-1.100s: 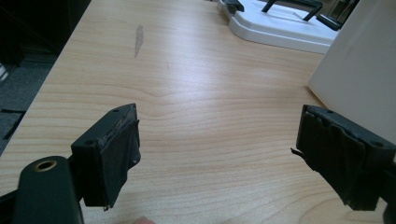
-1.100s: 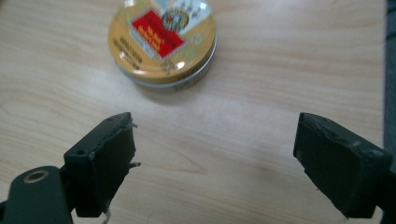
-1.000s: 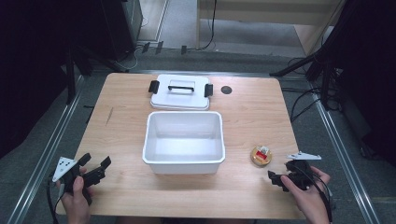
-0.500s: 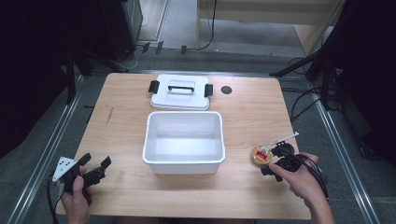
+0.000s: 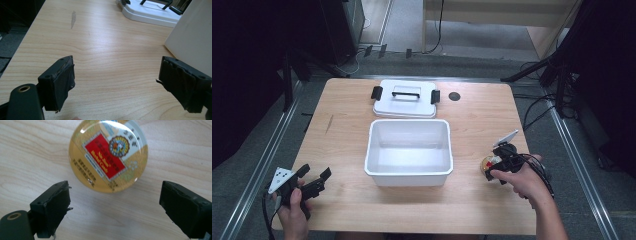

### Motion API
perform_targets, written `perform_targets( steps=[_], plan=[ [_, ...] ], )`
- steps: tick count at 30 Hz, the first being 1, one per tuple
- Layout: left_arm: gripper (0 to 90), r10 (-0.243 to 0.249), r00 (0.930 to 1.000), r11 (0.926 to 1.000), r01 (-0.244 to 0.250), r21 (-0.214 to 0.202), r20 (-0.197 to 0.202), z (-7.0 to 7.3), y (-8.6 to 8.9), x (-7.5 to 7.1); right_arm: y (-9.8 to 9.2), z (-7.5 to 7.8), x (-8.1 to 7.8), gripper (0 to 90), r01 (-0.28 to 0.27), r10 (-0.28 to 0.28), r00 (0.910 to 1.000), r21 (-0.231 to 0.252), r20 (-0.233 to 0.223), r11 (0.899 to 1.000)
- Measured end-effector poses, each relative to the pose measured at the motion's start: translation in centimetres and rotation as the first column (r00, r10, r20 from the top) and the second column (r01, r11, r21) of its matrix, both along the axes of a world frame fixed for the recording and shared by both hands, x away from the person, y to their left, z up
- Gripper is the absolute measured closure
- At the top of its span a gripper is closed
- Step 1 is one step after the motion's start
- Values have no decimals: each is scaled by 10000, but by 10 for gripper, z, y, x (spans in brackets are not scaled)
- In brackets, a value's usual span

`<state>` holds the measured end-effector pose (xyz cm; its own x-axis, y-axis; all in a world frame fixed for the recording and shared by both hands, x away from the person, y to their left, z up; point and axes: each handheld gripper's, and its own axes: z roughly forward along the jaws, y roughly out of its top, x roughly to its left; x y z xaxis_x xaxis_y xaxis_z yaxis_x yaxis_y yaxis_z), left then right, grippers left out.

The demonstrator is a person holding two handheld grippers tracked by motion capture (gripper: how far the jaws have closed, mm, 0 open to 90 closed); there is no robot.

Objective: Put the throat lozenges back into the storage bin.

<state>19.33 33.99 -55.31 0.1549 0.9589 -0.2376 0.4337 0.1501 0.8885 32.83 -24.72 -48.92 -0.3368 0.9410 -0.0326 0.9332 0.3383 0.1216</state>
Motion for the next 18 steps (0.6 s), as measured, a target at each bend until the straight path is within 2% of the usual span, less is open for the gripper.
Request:
perform_targets(
  steps=[10,18],
  plan=[
    [139,-63,10000,10000,63,-24,-34,0,0,0,16,-8,19,94,262,-266,9991,-122,-321,9996],
    [139,-102,9999,9999,101,-59,-67,0,0,1,22,-14,27,97,423,-438,9980,-334,-451,9985]
  ],
)
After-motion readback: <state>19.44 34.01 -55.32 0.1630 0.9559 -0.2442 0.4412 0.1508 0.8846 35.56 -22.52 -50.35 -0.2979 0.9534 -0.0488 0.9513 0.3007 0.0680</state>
